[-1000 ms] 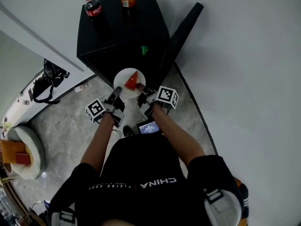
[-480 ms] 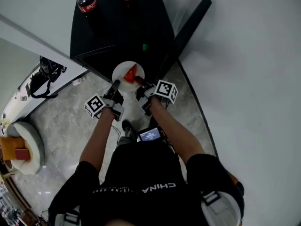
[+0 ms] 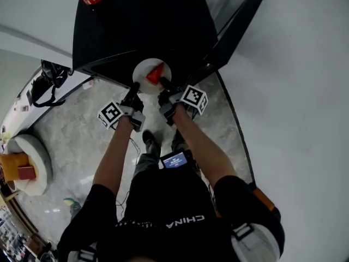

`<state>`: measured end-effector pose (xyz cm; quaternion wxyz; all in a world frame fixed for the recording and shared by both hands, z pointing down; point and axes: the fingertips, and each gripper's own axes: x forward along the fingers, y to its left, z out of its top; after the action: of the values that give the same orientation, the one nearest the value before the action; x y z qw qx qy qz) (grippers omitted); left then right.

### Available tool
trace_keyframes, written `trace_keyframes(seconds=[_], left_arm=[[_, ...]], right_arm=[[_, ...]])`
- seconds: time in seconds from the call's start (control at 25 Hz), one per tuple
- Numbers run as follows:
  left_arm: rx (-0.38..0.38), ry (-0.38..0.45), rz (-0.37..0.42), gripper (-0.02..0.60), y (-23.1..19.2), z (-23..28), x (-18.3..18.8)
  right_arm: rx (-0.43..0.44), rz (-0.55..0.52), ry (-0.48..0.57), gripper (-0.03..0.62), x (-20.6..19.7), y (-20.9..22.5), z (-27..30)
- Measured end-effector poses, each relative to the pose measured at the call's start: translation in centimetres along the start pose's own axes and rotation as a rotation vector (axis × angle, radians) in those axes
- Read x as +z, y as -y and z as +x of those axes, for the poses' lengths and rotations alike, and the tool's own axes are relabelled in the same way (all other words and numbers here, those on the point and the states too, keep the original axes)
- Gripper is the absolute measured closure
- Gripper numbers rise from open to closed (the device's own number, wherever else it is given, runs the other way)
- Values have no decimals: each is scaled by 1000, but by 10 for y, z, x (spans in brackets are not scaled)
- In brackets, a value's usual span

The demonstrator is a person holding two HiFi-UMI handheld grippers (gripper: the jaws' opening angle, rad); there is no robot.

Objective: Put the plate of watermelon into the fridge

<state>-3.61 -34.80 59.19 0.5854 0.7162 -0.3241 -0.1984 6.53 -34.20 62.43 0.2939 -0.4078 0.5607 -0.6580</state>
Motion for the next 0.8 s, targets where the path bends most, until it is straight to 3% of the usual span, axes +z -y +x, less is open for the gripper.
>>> trace_keyframes(seconds=[0.8], left_arm=[[38, -84, -90, 545, -66, 11, -40]], right_arm=[[-55, 23, 94, 563, 27, 81, 77]])
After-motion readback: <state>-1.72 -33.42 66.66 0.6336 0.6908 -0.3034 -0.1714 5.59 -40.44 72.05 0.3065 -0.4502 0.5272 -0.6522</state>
